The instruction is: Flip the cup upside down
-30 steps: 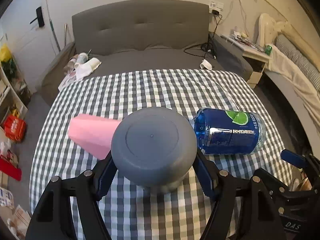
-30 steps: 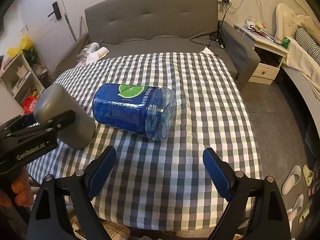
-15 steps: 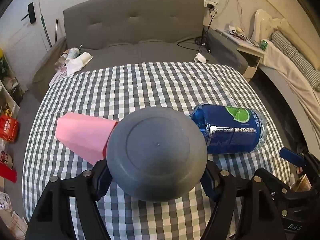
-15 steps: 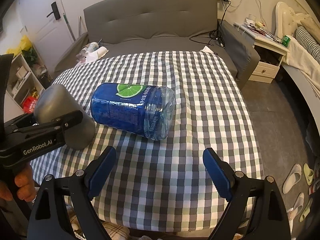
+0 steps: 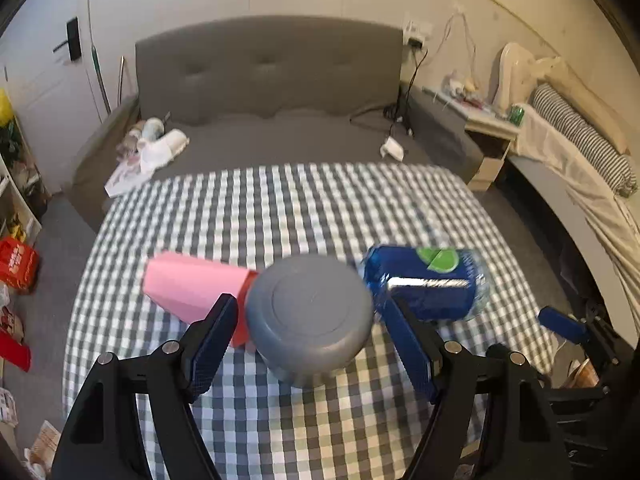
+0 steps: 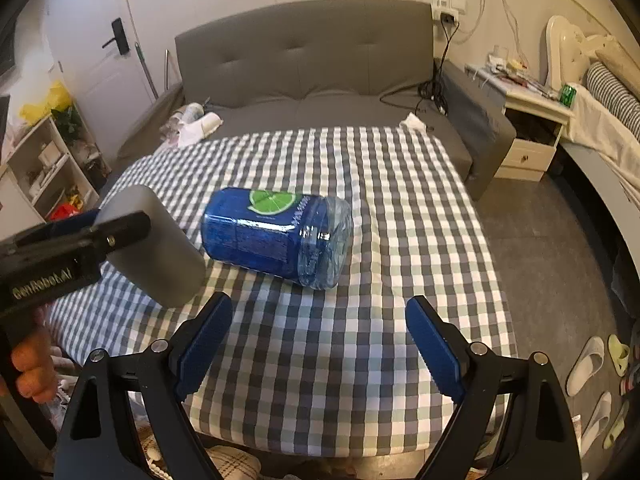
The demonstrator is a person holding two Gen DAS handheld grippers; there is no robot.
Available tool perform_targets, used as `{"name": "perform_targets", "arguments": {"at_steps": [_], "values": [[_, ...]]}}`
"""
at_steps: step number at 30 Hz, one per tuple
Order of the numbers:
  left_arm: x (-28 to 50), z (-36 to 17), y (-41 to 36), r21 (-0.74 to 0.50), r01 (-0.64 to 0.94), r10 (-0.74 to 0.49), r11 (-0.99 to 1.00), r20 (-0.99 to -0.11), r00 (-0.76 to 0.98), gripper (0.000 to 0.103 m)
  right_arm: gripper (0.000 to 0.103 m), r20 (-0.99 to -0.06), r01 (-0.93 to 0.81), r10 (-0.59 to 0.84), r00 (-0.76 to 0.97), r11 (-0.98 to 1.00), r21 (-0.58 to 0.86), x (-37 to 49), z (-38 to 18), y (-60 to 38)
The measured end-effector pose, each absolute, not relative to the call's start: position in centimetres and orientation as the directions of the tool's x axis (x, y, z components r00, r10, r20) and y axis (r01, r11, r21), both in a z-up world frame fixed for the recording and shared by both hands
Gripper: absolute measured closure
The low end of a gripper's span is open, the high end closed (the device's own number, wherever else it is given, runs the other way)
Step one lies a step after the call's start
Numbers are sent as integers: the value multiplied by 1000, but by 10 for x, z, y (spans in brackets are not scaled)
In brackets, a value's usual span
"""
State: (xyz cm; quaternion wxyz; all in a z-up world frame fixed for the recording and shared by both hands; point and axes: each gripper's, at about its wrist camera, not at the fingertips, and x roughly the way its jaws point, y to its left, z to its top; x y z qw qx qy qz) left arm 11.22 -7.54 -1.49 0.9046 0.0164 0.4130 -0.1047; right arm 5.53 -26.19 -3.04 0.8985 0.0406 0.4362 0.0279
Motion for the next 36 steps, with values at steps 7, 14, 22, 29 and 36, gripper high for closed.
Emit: {"name": "perform_targets", "arguments": {"at_steps": [7,14,22,29,36], "values": [[76,24,-70,-27,222,-188,975,-636,749,24,14,-737,-39,90,670,996,86,29,-12,-255],[26,42,-49,-8,235,-203,972,-532,822,24,14,-667,-57,93,739,995,76,-5,8,-243],[-8,31,-14,-5,182,-159,983,-504,849,3,7,-577,-66,107,810,994,91,-35,29,-223],[-17,18,16,-46,110,-118,993,-507,854,0,0,-564,-79,100,820,995,62,-38,27,-210],[-15,8,20,-40,96,-103,995,-517,850,0,0,-571,-79,95,815,995,54,-39,20,-205]]}}
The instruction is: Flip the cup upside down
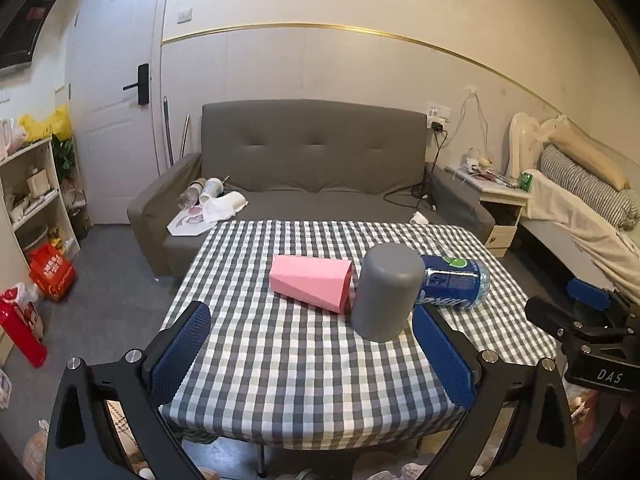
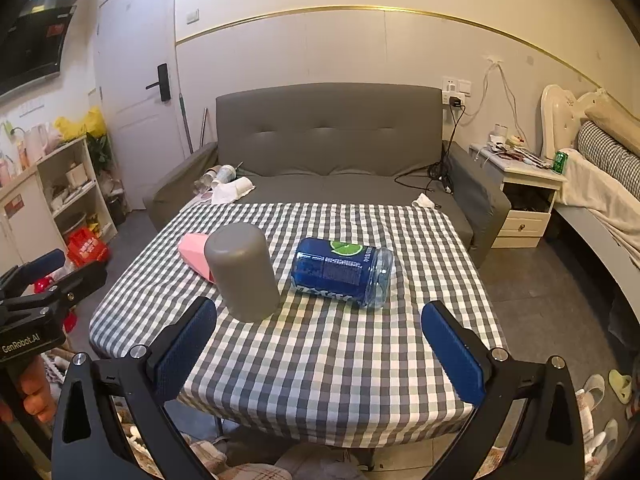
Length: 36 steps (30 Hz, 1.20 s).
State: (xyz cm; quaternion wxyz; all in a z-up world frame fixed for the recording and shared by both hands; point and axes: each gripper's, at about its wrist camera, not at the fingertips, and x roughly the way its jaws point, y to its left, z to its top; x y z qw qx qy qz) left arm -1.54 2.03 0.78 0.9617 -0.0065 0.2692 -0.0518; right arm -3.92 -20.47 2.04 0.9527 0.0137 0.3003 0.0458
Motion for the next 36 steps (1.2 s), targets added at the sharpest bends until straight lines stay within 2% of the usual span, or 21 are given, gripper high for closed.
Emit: {"name": "perform_targets", "arguments": {"at_steps": [36], "values": [[-16,3,17,-31,87,-90,996,-533,841,0,0,-576,-87,96,812,995,44,-38,16,-207]]}}
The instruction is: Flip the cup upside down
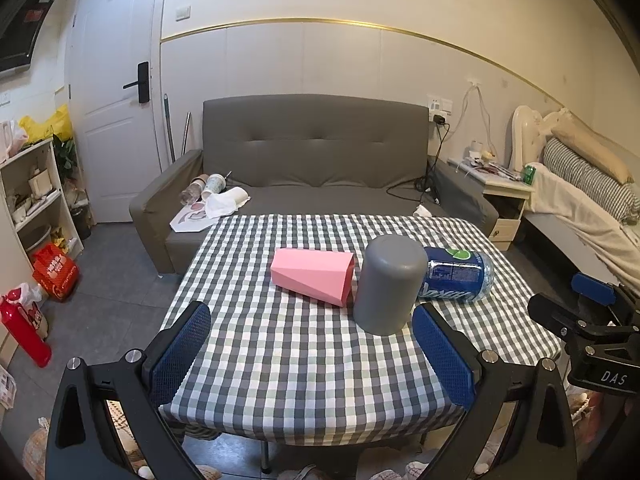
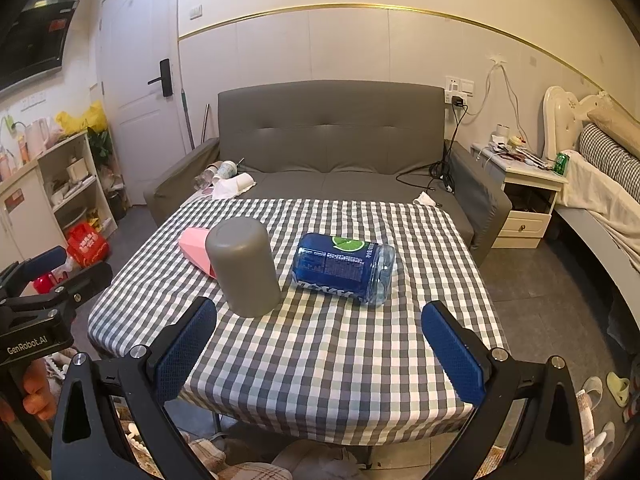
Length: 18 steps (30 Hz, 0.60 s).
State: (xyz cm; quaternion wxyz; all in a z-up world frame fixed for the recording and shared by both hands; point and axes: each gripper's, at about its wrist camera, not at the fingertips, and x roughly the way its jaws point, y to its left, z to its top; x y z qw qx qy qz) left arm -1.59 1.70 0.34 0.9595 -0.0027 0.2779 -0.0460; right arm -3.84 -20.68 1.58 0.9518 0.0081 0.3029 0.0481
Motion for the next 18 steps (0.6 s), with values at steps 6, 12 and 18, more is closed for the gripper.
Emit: {"name": "perform_targets", "arguments": {"at_steps": [6,12,18], "values": [[-16,4,17,-26,91,-91,995,-535,840,0,0,-574,-85,94,813,995,42,-39,16,-207],[-17,5,17,-22,96,-93,995,-531,842,0,0,-575,-87,94,813,995,41,-38,16,-206],[-16,5,18,-22,92,-90,995,-539,838,0,0,-573,-86,92,814,996,38,-38,16,-206]]}}
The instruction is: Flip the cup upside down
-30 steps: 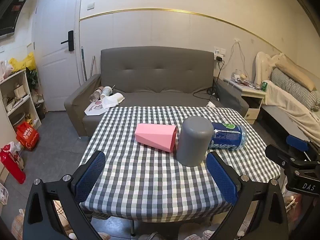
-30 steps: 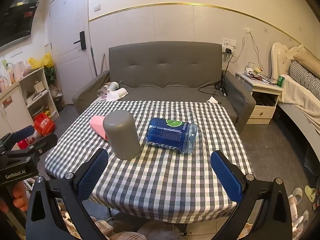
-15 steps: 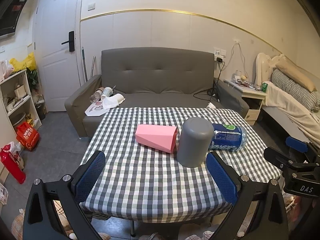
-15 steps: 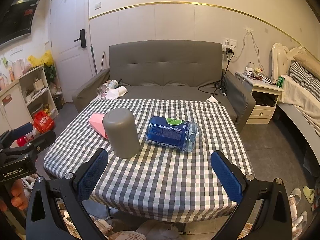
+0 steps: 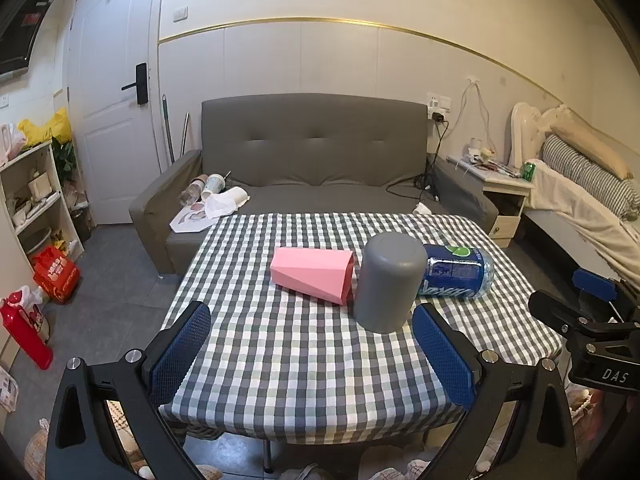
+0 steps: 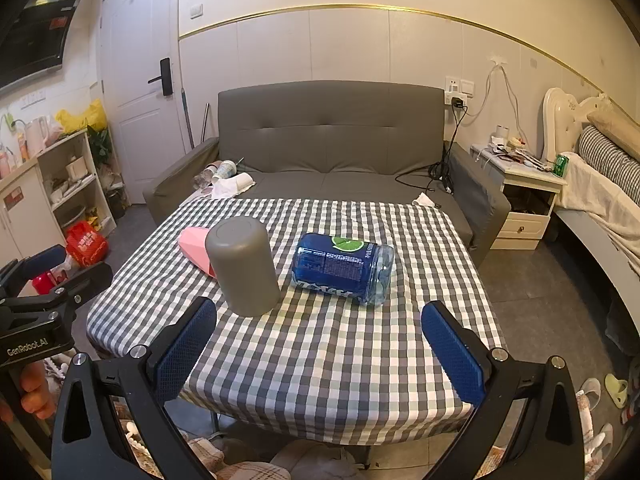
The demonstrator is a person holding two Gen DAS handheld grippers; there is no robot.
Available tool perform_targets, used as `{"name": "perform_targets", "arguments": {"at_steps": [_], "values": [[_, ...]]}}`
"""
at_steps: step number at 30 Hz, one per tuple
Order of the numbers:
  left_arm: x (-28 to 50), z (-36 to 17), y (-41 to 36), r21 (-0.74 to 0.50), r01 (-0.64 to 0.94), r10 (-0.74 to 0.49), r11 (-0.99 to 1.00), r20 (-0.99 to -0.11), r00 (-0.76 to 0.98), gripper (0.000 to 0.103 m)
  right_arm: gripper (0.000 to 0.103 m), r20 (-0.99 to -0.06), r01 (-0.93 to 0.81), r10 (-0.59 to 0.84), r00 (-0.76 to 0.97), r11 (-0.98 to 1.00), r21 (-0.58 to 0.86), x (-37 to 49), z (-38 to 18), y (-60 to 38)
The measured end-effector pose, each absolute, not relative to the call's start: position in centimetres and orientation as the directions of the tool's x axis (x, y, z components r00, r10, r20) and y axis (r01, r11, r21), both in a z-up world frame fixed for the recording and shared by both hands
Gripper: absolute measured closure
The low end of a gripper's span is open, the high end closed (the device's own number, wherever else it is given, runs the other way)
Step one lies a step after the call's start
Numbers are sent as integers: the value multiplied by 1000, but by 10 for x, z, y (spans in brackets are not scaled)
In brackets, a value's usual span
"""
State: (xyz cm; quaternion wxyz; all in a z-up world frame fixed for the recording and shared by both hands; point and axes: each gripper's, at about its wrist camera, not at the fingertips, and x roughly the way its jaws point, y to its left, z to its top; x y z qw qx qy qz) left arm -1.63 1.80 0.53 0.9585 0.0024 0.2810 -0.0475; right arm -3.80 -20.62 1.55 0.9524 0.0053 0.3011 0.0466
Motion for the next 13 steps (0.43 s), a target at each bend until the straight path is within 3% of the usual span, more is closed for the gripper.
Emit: {"name": "perform_targets", "arguments": {"at_steps": [13], "values": [[-16,5,21,-37,79,-86,996,-547,833,0,0,-574,-87,92,814,996,36,-39,16,-207]]}}
